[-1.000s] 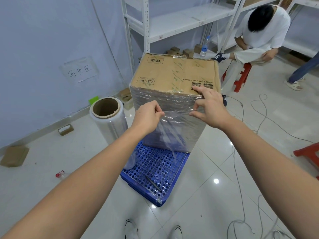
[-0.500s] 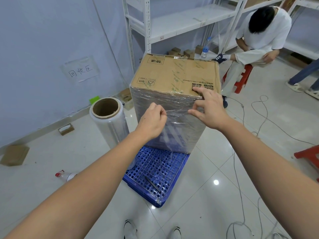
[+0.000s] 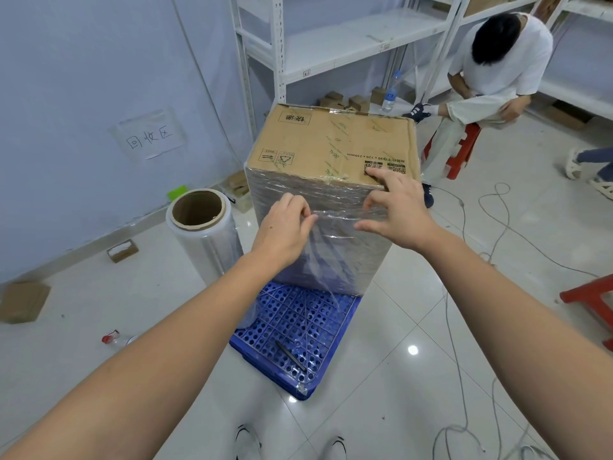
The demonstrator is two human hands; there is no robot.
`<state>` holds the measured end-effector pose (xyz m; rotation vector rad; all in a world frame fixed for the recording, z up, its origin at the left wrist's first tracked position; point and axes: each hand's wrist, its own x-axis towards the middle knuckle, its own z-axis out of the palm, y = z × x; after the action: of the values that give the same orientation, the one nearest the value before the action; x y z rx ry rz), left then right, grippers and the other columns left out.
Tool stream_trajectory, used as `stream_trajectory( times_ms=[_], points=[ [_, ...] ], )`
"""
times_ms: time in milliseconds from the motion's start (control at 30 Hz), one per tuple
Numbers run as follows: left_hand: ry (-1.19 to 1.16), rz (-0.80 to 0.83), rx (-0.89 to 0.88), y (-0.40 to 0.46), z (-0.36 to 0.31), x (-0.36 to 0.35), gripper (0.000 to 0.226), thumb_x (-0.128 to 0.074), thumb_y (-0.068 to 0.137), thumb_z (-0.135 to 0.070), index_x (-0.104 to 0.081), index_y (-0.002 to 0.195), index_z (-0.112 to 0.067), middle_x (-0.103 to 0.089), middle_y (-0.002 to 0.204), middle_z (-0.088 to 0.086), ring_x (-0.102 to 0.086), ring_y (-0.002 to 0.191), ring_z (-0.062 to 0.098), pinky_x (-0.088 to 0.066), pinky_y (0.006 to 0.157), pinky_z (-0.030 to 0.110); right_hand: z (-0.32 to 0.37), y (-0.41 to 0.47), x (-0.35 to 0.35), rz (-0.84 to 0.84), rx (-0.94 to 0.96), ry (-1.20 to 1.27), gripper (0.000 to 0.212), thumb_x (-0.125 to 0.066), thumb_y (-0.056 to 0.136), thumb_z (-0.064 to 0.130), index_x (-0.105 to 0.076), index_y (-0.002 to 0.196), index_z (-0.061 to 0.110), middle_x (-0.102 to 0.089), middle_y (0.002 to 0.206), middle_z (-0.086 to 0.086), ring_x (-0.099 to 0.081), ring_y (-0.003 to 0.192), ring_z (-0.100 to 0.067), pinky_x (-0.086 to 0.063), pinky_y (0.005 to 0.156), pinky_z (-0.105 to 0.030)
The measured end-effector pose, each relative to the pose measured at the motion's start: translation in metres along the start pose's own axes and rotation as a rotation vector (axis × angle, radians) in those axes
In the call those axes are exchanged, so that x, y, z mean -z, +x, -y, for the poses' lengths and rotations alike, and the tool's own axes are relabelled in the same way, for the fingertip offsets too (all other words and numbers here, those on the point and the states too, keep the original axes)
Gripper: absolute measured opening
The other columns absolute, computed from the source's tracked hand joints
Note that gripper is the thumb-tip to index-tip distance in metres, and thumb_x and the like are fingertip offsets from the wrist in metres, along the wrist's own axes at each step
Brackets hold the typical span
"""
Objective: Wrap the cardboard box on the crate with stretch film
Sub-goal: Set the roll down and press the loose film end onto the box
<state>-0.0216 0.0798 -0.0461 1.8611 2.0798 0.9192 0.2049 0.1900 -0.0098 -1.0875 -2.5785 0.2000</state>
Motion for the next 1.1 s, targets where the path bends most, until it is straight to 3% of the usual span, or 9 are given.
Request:
stream_trajectory(
  times_ms=[133, 267, 433, 500, 600, 700, 800, 1000, 1100],
  points=[
    [-0.262, -0.070, 0.164, 0.006, -0.003, 0.012, 0.018, -0.060, 0.103, -0.031, -0.052, 0.091, -0.020, -0.060, 0.092, -0.004, -0.052, 0.079, 0.013, -0.041, 0.070, 0.027, 0.002, 0.000, 0.000, 0.009, 0.010, -0.062, 0.045, -0.085, 0.066, 0.051, -0.069, 0.103, 0.029, -0.037, 0.153, 0.002, -0.027, 0.142, -0.025, -0.020, 0.110, -0.048],
    [-0.362, -0.102, 0.252, 0.010, -0.011, 0.018, 0.016, -0.062, 0.102, -0.028, -0.053, 0.092, -0.019, -0.060, 0.080, -0.006, -0.049, 0.068, 0.010, -0.039, 0.064, 0.029, 0.003, 0.000, -0.002, -0.063, 0.000, 0.008, 0.027, -0.077, 0.080, 0.044, -0.071, 0.105, 0.034, -0.043, 0.149, 0.004, -0.032, 0.139, -0.024, -0.021, 0.109, -0.047],
    [-0.413, -0.154, 0.307, 0.013, -0.015, 0.018, 0.018, -0.064, 0.100, -0.023, -0.053, 0.086, -0.026, -0.070, 0.087, 0.000, -0.068, 0.088, 0.019, -0.053, 0.080, 0.038, 0.001, 0.006, 0.003, -0.106, -0.045, 0.161, 0.008, -0.074, 0.087, 0.032, -0.074, 0.095, 0.033, -0.055, 0.142, 0.006, -0.043, 0.136, -0.021, -0.029, 0.109, -0.049],
    [-0.416, -0.166, 0.316, 0.015, -0.015, 0.021, 0.017, -0.064, 0.100, -0.019, -0.057, 0.086, -0.027, -0.071, 0.086, 0.000, -0.068, 0.087, 0.018, -0.053, 0.080, 0.033, -0.002, 0.008, 0.007, -0.105, -0.044, 0.202, 0.007, -0.075, 0.086, 0.025, -0.076, 0.093, 0.028, -0.058, 0.139, 0.002, -0.046, 0.134, -0.020, -0.031, 0.113, -0.044],
    [-0.384, -0.179, 0.307, 0.020, -0.018, 0.026, 0.013, -0.065, 0.099, -0.019, -0.062, 0.088, -0.024, -0.068, 0.084, -0.004, -0.062, 0.080, 0.010, -0.045, 0.070, 0.023, -0.004, 0.008, 0.015, -0.100, -0.054, 0.258, 0.007, -0.076, 0.085, 0.019, -0.077, 0.092, 0.020, -0.061, 0.134, -0.004, -0.051, 0.131, -0.017, -0.030, 0.113, -0.026],
    [-0.332, -0.192, 0.295, 0.026, -0.019, 0.028, 0.010, -0.065, 0.099, -0.019, -0.063, 0.090, -0.021, -0.062, 0.086, -0.009, -0.055, 0.078, 0.004, -0.038, 0.068, 0.015, -0.003, 0.008, 0.019, -0.097, -0.053, 0.280, 0.005, -0.075, 0.086, 0.016, -0.074, 0.090, 0.019, -0.063, 0.133, -0.004, -0.052, 0.130, -0.013, -0.037, 0.112, -0.031],
    [-0.244, -0.235, 0.277, 0.031, -0.016, 0.025, 0.009, -0.068, 0.098, -0.021, -0.064, 0.089, -0.022, -0.055, 0.100, -0.009, -0.053, 0.098, 0.013, -0.042, 0.092, 0.029, -0.005, 0.007, 0.024, -0.055, -0.054, 0.283, 0.014, -0.078, 0.082, 0.012, -0.070, 0.094, 0.015, -0.061, 0.135, -0.001, -0.049, 0.128, -0.005, -0.039, 0.109, -0.027],
    [-0.010, -0.309, 0.241, 0.032, -0.018, 0.019, 0.010, -0.070, 0.095, -0.025, -0.064, 0.087, -0.026, -0.037, 0.157, 0.000, -0.021, 0.151, 0.026, -0.014, 0.123, 0.050, -0.011, 0.008, 0.031, 0.048, -0.085, 0.232, 0.051, -0.084, 0.074, 0.011, -0.059, 0.118, 0.018, -0.058, 0.138, 0.004, -0.054, 0.117, -0.007, -0.042, 0.105, -0.026],
    [0.018, -0.258, 0.272, 0.037, -0.013, 0.019, 0.011, -0.067, 0.098, -0.027, -0.062, 0.089, -0.027, -0.025, 0.169, 0.002, -0.001, 0.159, 0.029, 0.004, 0.127, 0.050, -0.014, 0.011, 0.033, 0.060, -0.073, 0.181, 0.053, -0.083, 0.076, 0.011, -0.063, 0.125, 0.018, -0.056, 0.140, 0.006, -0.047, 0.125, -0.002, -0.028, 0.107, -0.012]
  ],
)
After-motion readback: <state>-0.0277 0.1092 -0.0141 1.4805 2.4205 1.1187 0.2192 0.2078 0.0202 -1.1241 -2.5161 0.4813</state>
